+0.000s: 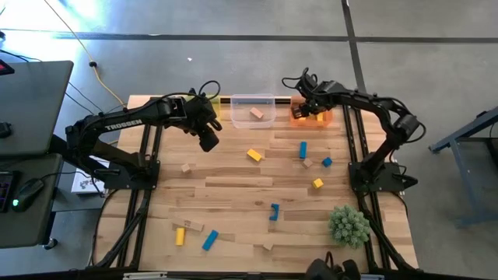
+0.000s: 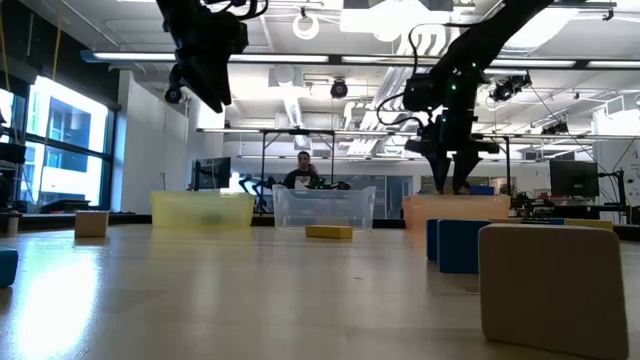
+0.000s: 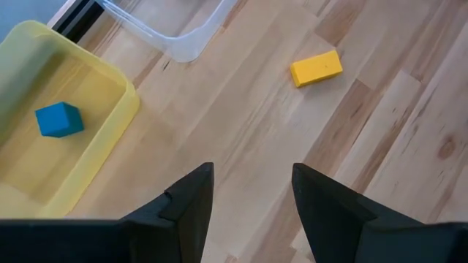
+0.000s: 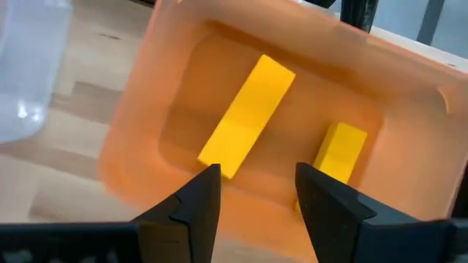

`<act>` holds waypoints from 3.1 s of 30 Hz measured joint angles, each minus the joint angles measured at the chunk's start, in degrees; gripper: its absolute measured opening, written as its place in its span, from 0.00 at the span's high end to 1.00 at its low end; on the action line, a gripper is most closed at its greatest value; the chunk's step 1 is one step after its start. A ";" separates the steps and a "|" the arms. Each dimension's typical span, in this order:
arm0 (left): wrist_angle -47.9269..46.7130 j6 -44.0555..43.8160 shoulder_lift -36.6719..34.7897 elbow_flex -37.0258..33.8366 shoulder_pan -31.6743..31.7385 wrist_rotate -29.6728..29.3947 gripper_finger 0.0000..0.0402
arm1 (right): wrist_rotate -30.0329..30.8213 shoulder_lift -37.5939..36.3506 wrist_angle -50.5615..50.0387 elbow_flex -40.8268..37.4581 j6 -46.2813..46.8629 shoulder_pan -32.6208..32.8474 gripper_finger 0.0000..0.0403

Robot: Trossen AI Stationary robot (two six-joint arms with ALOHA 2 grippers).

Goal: Sort & place blocks by color
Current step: Put the blue block into the yellow bin

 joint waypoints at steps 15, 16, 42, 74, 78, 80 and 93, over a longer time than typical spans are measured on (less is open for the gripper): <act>-1.16 -1.55 0.00 0.00 2.57 0.03 0.44 | 0.00 -8.64 -2.67 0.09 7.90 9.58 0.59; -1.62 -2.13 0.00 0.00 2.77 0.01 0.43 | -0.03 -9.10 -2.70 0.09 8.54 10.32 0.59; -3.89 -7.63 0.00 0.00 -10.96 3.29 0.42 | -6.38 -11.85 -7.77 0.09 29.86 38.83 0.59; -3.80 -46.62 0.00 0.00 -39.80 2.72 0.42 | -9.14 -11.38 4.17 0.09 1.84 62.07 0.59; -3.78 -51.16 0.00 0.00 -43.03 0.87 0.42 | -10.28 -9.68 8.99 0.09 -4.26 63.12 0.59; -3.76 -53.03 0.00 0.00 -44.38 0.63 0.42 | -10.44 -8.55 10.89 0.09 -9.55 63.67 0.59; -3.56 -58.35 0.00 0.00 -48.52 -0.38 0.42 | -11.78 -2.35 14.54 0.09 -44.47 66.80 0.59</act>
